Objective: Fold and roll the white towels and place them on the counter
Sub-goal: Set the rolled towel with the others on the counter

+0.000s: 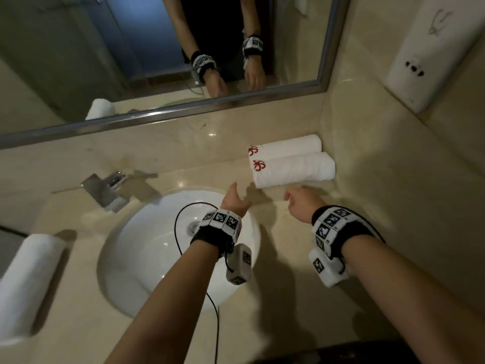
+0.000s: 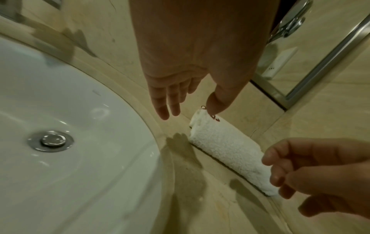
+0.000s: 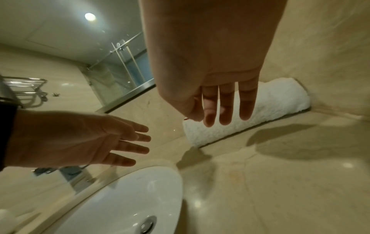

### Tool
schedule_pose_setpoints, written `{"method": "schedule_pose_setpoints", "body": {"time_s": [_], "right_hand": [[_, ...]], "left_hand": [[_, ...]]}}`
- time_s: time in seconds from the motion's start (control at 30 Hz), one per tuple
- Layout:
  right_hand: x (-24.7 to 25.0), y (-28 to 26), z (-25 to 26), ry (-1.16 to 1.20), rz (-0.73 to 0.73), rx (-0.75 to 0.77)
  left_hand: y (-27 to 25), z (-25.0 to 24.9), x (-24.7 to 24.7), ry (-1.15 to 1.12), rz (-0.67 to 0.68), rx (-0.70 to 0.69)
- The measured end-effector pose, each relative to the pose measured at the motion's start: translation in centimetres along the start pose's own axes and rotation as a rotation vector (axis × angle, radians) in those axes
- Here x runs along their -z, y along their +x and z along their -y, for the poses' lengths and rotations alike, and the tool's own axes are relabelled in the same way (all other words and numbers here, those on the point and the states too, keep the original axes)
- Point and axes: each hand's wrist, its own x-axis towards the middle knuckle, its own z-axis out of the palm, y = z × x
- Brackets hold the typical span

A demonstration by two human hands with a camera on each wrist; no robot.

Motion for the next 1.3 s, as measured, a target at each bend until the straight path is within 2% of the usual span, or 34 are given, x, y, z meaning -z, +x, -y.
{"method": "schedule_pose_setpoints", "body": {"time_s": [0.23, 0.47, 0.57, 0.7, 0.87, 0.93, 1.03, 1.1, 1.3], "right_hand": [[-3.6, -3.0, 5.8, -0.002, 0.125, 0.121], [-9.9, -4.7, 16.5, -0.124, 0.246, 0.312], [-12.9, -4.0, 22.2, -0.161, 0.262, 0.388], [-16.5, -3.2, 28.7, -0.235, 0.282, 0.399], [-21.0, -3.0, 37.4, -0.326, 0.264, 0.524], [-22.3, -3.1, 40.5, -0.365, 0.245, 0.576], [-23.8, -3.0, 44.2, -0.398, 0.183, 0.676], [-25.4, -2.7, 46.6, -0.457, 0.140, 0.765], [-27.6, -2.3, 51.0, -0.634, 0.128, 0.977]], "left_hand": [[-6.5, 5.5, 2.6, -0.060, -0.094, 0.001], [-10.1, 15.2, 10.3, -0.049, -0.266, 0.098], [-10.6, 20.4, 15.6, 0.073, -0.351, 0.133], [-11.4, 26.3, 20.9, 0.294, -0.411, 0.198], [-12.1, 33.5, 27.7, 0.394, -0.524, 0.354], [-12.1, 35.7, 29.8, 0.411, -0.507, 0.360], [-12.0, 37.7, 31.1, 0.442, -0.371, 0.375], [-12.0, 38.9, 31.8, 0.441, -0.315, 0.436], [-11.4, 40.7, 33.2, 0.409, -0.257, 0.541]]}}
